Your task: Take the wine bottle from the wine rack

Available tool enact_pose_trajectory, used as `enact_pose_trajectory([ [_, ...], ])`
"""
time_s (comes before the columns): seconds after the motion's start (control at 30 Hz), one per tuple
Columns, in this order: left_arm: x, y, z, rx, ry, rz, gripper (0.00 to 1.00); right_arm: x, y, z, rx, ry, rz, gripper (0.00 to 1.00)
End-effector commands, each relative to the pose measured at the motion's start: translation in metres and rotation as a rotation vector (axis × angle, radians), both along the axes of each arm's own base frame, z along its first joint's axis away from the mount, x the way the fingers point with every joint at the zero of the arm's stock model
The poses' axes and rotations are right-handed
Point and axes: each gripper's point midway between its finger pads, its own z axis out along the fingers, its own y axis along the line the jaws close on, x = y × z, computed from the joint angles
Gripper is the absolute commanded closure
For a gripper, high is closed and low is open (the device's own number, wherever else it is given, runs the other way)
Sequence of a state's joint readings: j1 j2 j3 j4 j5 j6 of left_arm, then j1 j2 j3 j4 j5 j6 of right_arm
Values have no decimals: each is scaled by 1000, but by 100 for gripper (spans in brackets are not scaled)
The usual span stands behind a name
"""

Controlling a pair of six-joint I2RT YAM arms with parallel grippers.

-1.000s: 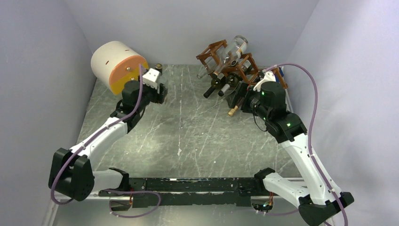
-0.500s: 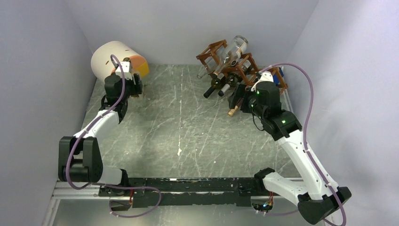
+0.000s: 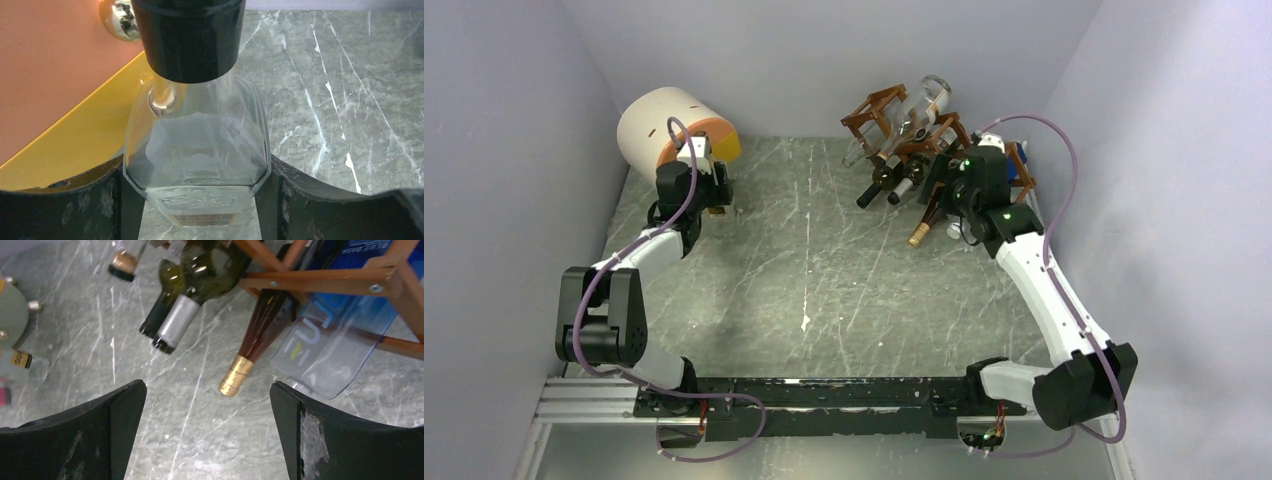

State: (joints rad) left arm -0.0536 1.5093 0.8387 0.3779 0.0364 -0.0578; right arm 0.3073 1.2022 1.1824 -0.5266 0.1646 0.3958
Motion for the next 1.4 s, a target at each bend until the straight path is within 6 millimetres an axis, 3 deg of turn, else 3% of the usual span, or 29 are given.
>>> enact_pose_trajectory([
  [0.0, 12, -13, 52, 4, -173, -36, 50, 25, -4, 27, 70, -81, 3, 0],
  [0.07, 10, -16, 57, 7, -184, -39, 39, 32, -3, 28, 79, -82, 0, 0],
  [0.1, 8, -17, 60, 11, -190, -35, 19, 36, -2, 27, 82, -80, -1, 0],
  [0.13, 7, -16, 64, 15, -195, -24, 6, 39, 0, 28, 85, -79, 0, 0],
  [0.17, 5, -15, 70, 13, -205, -12, 0, 42, 1, 27, 89, -76, 1, 0],
  [0.3, -9, -11, 102, -8, -258, 11, 0, 53, 8, 26, 109, -63, 12, 0],
  [0.57, -27, -5, 144, -16, -320, 39, 0, 77, 21, 34, 184, -46, -9, 0],
  [0.73, -38, -8, 176, -6, -373, 2, 2, 90, 48, 35, 286, -30, -10, 0],
  [0.97, -53, -8, 210, -83, -460, -84, 6, 119, 83, 11, 447, -1, -85, 6],
  [1.0, -54, 0, 217, -130, -481, -103, 7, 123, 88, 7, 468, -1, -89, 6],
  [1.07, -58, 14, 223, -224, -513, -174, 0, 134, 92, -1, 508, -11, -109, 6],
  [1.13, -58, 41, 225, -287, -538, -147, 0, 145, 92, -7, 504, -4, -127, 5],
  [1.23, -58, 72, 230, -250, -549, -82, 1, 155, 90, -12, 450, 12, -152, 5],
  [1.37, -66, 83, 238, -285, -577, -109, 0, 159, 99, -21, 482, 41, -137, 5],
])
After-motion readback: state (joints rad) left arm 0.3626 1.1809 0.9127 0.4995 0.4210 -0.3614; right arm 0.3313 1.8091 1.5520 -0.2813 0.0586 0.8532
